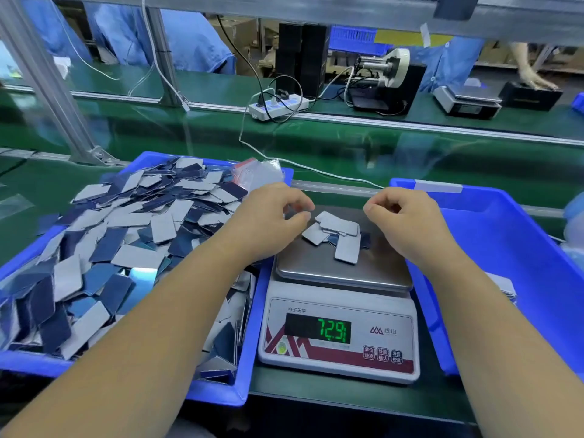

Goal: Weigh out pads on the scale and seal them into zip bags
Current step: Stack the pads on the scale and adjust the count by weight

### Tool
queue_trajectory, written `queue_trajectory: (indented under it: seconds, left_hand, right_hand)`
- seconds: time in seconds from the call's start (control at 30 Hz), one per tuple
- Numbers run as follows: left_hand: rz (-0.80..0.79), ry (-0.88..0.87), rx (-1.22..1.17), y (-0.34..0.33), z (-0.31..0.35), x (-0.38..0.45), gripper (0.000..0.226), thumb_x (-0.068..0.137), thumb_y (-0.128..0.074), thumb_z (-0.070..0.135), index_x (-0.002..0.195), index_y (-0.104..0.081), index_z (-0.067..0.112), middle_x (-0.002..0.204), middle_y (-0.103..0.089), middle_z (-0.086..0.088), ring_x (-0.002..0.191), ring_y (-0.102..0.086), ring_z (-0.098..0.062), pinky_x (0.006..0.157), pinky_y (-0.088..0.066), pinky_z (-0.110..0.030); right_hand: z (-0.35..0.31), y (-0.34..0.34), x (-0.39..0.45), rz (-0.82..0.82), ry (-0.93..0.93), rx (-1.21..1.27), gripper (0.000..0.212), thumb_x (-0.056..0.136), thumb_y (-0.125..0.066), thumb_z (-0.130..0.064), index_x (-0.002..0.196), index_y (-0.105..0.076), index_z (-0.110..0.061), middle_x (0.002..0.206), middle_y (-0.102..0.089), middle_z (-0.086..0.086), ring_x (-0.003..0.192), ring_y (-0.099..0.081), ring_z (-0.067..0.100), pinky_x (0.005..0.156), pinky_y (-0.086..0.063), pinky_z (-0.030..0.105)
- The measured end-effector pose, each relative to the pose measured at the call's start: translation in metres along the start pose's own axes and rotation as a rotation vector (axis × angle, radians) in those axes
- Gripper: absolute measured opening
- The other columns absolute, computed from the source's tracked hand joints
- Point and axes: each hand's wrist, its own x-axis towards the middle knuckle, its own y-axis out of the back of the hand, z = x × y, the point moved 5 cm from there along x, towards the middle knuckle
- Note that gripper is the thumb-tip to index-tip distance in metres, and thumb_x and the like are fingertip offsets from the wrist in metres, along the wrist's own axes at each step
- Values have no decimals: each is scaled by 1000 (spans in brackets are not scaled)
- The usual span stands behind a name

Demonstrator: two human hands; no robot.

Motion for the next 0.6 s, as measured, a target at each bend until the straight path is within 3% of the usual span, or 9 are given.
queue_trajectory:
  seconds: [0.07,0.17,0.27,0.47,0.6]
  left_hand:
    - [13,21,10,3,0,0,13,93,-63,22,89,-70,32,83,-59,16,86,-51,6,69,-34,0]
    - [-3,142,15,13,-7,-2,13,91,-64,28,79,-65,31,71,-58,13,63,-52,3,57,-37,-11]
    - [-128,285,142,26,-21,-6,18,88,-66,43,78,-62,28,69,-61,10,64,-57,-7,58,-39,-27]
    - [-495,374,256,29,-27,-25,46,71,-76,65,70,-58,23,56,-66,10,51,-54,-10,56,-43,-26]
    - [-540,347,118,23,-26,-27,40,75,-82,49,78,-60,15,61,-70,7,51,-56,-12,55,-45,-28]
  right_hand:
    - [1,-1,-1,-5,-4,4,18,88,-60,-20,71,-68,-23,55,-58,-19,55,-48,-1,55,-37,23]
    - [2,-1,-1,-8,-9,7,18,87,-60,-20,71,-68,-23,56,-58,-17,54,-47,0,54,-37,24]
    - [4,1,0,2,-17,16,19,87,-60,-20,70,-68,-24,55,-58,-18,53,-48,-1,54,-37,23]
    - [6,0,1,-6,-20,19,20,87,-60,-20,70,-68,-25,55,-58,-18,53,-48,-2,53,-37,22]
    - [5,-2,-1,-33,-22,11,20,88,-59,-20,70,-68,-25,56,-59,-17,54,-49,-2,52,-37,21]
